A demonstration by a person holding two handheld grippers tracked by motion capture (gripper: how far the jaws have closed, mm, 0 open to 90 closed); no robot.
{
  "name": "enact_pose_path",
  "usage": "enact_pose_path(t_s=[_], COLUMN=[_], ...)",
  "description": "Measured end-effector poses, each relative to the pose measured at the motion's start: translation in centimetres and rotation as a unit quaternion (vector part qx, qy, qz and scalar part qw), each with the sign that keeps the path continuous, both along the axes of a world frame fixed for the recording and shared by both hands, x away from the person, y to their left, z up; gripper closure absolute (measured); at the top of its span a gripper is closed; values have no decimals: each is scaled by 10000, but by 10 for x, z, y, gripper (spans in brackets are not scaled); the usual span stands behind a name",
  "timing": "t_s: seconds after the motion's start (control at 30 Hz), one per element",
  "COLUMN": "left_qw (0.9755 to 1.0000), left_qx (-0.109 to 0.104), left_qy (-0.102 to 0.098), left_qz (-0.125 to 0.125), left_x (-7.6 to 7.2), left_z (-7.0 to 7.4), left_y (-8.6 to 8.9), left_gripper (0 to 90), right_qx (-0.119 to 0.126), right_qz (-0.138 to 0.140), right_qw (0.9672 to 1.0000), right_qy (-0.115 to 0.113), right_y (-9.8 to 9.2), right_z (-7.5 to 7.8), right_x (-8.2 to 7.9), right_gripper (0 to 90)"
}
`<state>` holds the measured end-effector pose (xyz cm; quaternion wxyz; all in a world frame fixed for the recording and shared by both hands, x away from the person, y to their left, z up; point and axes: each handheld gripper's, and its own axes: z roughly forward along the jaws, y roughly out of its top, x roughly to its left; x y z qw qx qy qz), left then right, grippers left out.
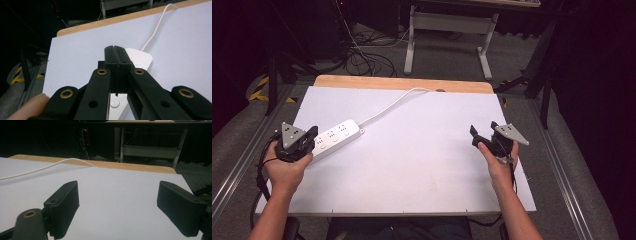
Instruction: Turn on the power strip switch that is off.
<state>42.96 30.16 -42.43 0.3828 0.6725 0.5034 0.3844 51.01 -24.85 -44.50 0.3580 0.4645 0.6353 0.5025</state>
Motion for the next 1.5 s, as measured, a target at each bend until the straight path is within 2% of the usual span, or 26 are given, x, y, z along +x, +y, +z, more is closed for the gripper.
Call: enact_pose_path(t_s=[0.33,0.63,0.87,1.27,1.37,1.5], left_qw=[9995,9973,9935,9884,9856,9838], left_qx=[57,45,39,102,125,170], left_qy=[325,736,1134,1518,1685,1786], left_qz=[-27,-34,-14,-19,-30,-22], left_x=[8,17,22,32,33,34], left_z=[-6,-11,-18,-26,-29,-30], left_y=[-1,0,2,6,7,5], left_gripper=[900,900,900,900,900,900], right_qx=[-13,7,7,9,8,0], right_qz=[-24,-25,-24,-23,-25,-37], right_qw=[10000,10000,10000,10000,10000,10000], right_qy=[35,41,41,39,42,48], right_y=[-1,-1,-1,-1,-1,-2], right_z=[0,-1,-1,-1,-1,0], right_x=[0,0,0,-1,-1,-1], right_gripper=[186,187,188,188,188,189])
